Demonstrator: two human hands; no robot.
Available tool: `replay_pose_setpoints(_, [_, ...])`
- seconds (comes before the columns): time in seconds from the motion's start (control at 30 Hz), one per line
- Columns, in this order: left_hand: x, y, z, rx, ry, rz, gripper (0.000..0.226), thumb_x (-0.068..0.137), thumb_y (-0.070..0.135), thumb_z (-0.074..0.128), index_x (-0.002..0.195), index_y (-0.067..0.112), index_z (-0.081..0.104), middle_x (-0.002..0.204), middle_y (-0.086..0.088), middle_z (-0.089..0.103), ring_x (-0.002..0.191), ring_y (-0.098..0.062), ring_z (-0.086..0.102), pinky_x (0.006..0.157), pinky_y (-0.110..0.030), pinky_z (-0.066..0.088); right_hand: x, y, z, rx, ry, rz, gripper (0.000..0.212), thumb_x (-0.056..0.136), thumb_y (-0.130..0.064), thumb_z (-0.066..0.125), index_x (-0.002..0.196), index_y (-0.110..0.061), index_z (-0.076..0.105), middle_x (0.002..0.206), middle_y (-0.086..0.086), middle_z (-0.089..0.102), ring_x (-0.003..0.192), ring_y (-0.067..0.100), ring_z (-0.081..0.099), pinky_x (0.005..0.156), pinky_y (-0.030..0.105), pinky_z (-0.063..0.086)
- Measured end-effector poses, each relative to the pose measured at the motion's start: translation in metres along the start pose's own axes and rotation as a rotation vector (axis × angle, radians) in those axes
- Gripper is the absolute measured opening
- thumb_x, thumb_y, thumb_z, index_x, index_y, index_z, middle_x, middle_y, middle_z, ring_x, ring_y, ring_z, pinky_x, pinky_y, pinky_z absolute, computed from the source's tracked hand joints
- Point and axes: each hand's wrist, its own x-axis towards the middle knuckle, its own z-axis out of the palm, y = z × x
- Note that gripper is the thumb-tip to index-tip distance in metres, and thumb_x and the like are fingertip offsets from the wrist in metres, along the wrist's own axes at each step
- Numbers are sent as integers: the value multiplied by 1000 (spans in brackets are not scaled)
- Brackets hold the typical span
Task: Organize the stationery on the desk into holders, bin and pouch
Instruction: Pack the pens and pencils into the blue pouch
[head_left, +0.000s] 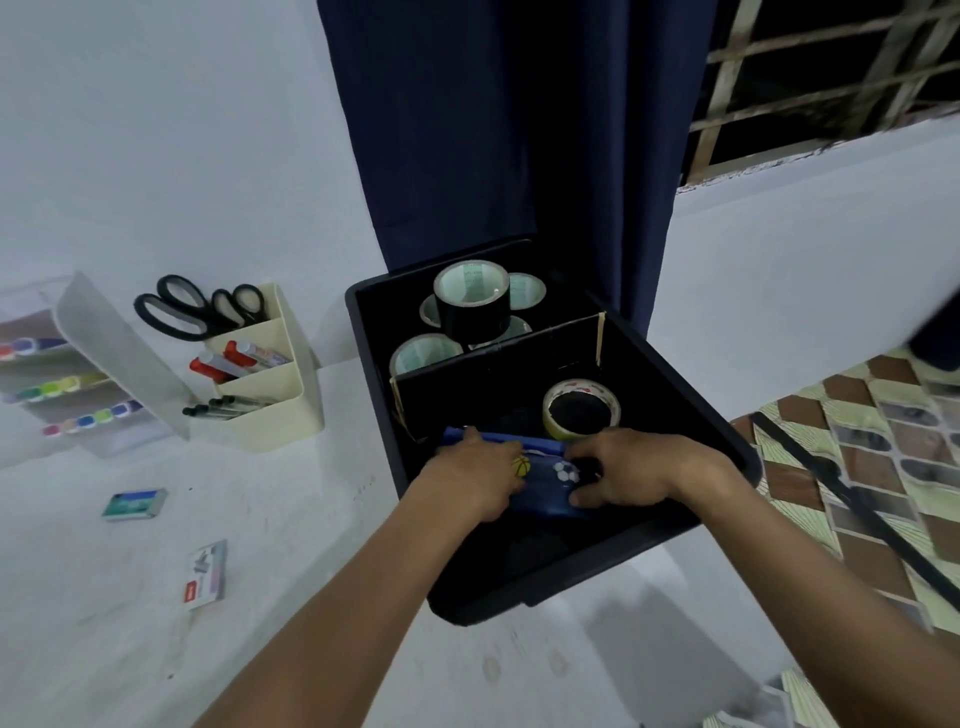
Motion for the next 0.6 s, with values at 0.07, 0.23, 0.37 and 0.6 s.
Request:
replay_pose_setpoints(0.07, [-2, -2, -5, -34, 8, -11, 56, 97, 29, 48, 148, 27, 25, 148, -24, 26, 130, -37, 38, 105, -44, 39, -1, 1, -1, 12, -16, -12, 50, 83, -45, 65, 128, -28, 51, 118, -1, 59, 105, 19, 58, 94, 33, 47])
replay_pose_setpoints(0.23, [-9, 3, -7, 2, -39, 36, 58, 100, 21, 42, 151, 18, 16, 155, -25, 16, 143, -39, 17, 111, -47, 30, 3, -2, 3, 32, 5, 24, 48, 81, -41, 68, 124, -28, 52, 119, 0, 59, 104, 21, 58, 92, 34, 48])
replay_pose_setpoints(0.37, [-11, 0, -14, -38, -4, 47, 49, 98, 23, 44, 146, 19, 31, 148, -23, 31, 131, -34, 38, 102, -39, 40, 1, -9, 1, 46, 24, 80, 54, 79, -38, 71, 128, -26, 51, 124, 1, 59, 109, 21, 58, 91, 30, 47])
replay_pose_setpoints(0.6, [-47, -40, -56, -186, 393, 126, 47, 88, 27, 60, 134, 19, 52, 132, -8, 56, 119, -26, 54, 94, -29, 43, -13, -62, -34, 169, 345, -37, 45, 82, -27, 70, 124, -18, 58, 108, 2, 59, 93, 17, 56, 80, 22, 42])
